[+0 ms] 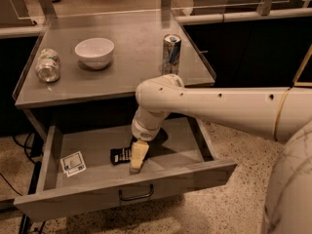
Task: Pick rxbar chocolate from top drawer and place on counter
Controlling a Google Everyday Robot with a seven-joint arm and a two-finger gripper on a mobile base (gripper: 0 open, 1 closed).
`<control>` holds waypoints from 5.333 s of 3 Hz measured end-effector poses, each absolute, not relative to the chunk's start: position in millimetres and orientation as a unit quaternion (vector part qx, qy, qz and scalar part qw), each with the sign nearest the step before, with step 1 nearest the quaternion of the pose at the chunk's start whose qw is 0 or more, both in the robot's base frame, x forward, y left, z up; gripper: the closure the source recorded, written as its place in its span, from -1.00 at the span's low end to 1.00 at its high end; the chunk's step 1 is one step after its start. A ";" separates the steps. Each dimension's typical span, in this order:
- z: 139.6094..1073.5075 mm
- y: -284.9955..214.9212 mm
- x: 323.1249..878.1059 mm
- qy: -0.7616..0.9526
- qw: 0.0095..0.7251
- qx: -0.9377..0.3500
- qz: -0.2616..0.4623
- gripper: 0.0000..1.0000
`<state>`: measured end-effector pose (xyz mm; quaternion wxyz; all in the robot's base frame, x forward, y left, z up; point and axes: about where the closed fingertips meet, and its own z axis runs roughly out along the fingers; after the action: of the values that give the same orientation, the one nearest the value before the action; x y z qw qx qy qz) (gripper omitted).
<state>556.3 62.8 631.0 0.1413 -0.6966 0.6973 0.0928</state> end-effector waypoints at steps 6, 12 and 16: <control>594.9 67.4 553.5 0.702 0.136 -0.690 0.109 -1.00; 581.3 62.7 555.7 0.707 0.127 -0.686 0.116 1.00; 669.7 63.1 542.8 0.689 0.136 -0.707 0.088 1.00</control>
Offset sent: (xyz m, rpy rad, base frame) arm -0.0072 0.0247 -0.0020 0.0450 -0.0146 0.0667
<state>542.8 63.1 669.7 0.1360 -0.7069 0.6885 0.0878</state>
